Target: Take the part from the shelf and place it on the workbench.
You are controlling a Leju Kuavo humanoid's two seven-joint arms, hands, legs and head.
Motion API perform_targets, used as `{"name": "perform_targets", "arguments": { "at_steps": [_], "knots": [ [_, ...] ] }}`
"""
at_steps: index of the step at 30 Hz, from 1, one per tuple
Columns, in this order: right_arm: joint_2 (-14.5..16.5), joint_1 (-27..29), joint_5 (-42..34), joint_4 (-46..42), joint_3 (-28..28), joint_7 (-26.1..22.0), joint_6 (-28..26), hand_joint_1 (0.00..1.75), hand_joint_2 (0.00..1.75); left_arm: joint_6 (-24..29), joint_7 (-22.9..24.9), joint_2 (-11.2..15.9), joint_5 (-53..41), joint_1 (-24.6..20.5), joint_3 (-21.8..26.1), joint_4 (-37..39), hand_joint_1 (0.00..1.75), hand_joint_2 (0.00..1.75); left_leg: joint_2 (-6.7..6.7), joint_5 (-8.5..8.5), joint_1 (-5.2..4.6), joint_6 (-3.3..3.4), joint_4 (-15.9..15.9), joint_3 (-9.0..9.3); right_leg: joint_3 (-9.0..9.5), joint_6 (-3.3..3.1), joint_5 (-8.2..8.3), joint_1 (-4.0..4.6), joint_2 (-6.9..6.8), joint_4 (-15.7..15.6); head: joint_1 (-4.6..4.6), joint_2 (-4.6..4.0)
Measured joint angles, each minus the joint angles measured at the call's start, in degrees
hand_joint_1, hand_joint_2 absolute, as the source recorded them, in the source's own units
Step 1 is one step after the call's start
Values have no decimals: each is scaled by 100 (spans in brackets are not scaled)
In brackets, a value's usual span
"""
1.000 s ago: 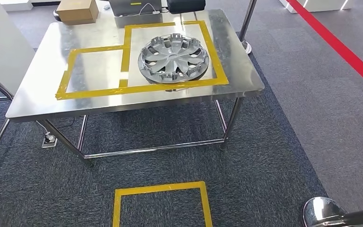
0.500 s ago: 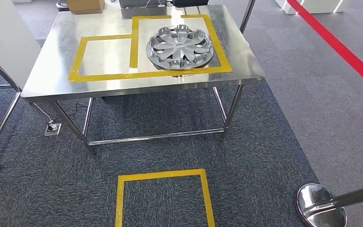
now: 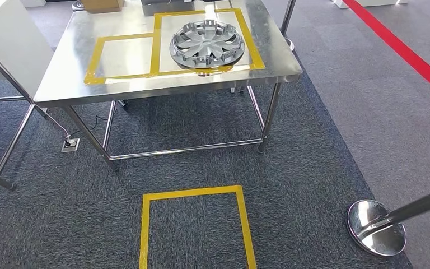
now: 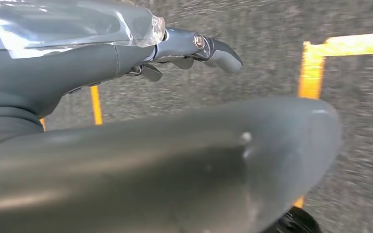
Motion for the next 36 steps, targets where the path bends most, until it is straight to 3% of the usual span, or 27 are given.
{"name": "perform_targets", "arguments": {
  "at_steps": [1,2,3,4,6,7,9,11,12,13,14,17,18,22,32,34,36],
  "knots": [
    [2,-1,-26,0,-28,13,40,0,0,-6,23,1,21,-7,1,-1,0,131,0,66,-6,16,-415,333,-68,20,46,6,1,35,-2,0],
    [5,0,-49,0,-54,22,70,0,0,-12,31,3,40,-20,2,-1,0,175,0,4,-13,38,-905,681,-121,44,84,15,1,75,0,0],
    [9,-1,-72,1,-80,37,88,0,0,-15,31,4,54,-38,2,-2,0,175,0,-112,-23,66,-1309,941,-157,72,122,24,-3,110,3,0],
    [11,-3,-92,1,-110,64,98,0,44,-16,27,5,56,-51,2,-2,0,175,1,-220,-38,98,-1581,1099,-179,105,160,28,-6,132,6,0],
    [12,-3,-137,3,-169,145,103,0,131,-21,15,1,51,-54,2,0,0,175,13,-238,-43,189,-1701,1086,-215,178,224,12,-10,150,7,0],
    [13,-2,-161,3,-199,194,105,0,175,-34,8,-1,49,-49,2,2,0,175,23,-194,-39,239,-1704,1052,-254,212,173,0,-3,214,14,0],
    [17,8,-194,5,-257,285,113,0,175,-74,-7,-4,48,-45,2,4,0,175,43,-95,-24,315,-1710,968,-444,272,-180,-17,16,685,47,0],
    [22,19,-219,7,-311,348,117,0,175,-106,-25,-3,46,-38,3,5,0,175,54,-19,-32,335,-1701,874,-718,321,-655,-22,28,1505,75,0],
    [22,26,-237,8,-337,369,116,0,175,-122,-37,-4,51,-34,4,5,0,175,60,10,-35,332,-1694,835,-774,331,-772,-23,31,1780,75,0],
    [21,33,-253,8,-364,385,114,0,175,-148,-49,-8,67,-30,4,7,0,175,64,34,-36,326,-1687,803,-726,331,-792,-23,34,1859,75,0],
    [20,39,-262,8,-393,394,110,0,175,-179,-59,-15,90,-29,5,9,0,175,67,48,-35,319,-1679,784,-543,319,-699,-23,34,1659,75,0],
    [7,47,-284,7,-452,397,74,0,175,-261,-74,-42,203,-35,-9,15,0,175,72,55,-47,280,-1626,755,255,243,-325,-18,39,385,74,0],
    [4,57,-315,7,-456,392,45,0,175,-277,-75,-45,269,-36,-49,5,0,175,74,46,-62,262,-1599,738,381,221,-285,-16,42,136,71,0],
    [1,147,-555,3,-415,373,-73,0,175,-255,-37,-31,705,0,-417,-60,0,175,63,47,-82,296,-1557,676,386,192,-277,3,39,43,64,0],
    [1,277,-1282,-118,-11,304,-324,0,175,-31,255,49,1998,235,-1785,-240,0,175,46,99,-58,173,-1568,632,317,128,-273,33,31,95,67,0],
    [1,315,-1425,-159,90,294,-374,0,87,17,316,65,2251,297,-2075,-283,0,175,47,101,-58,170,-1567,629,315,125,-271,31,31,95,68,0],
    [2,356,-1572,-204,196,282,-423,0,0,63,378,85,2512,359,-2378,-327,0,87,47,101,-60,169,-1566,628,315,125,-271,27,31,96,69,0]
  ]
}}
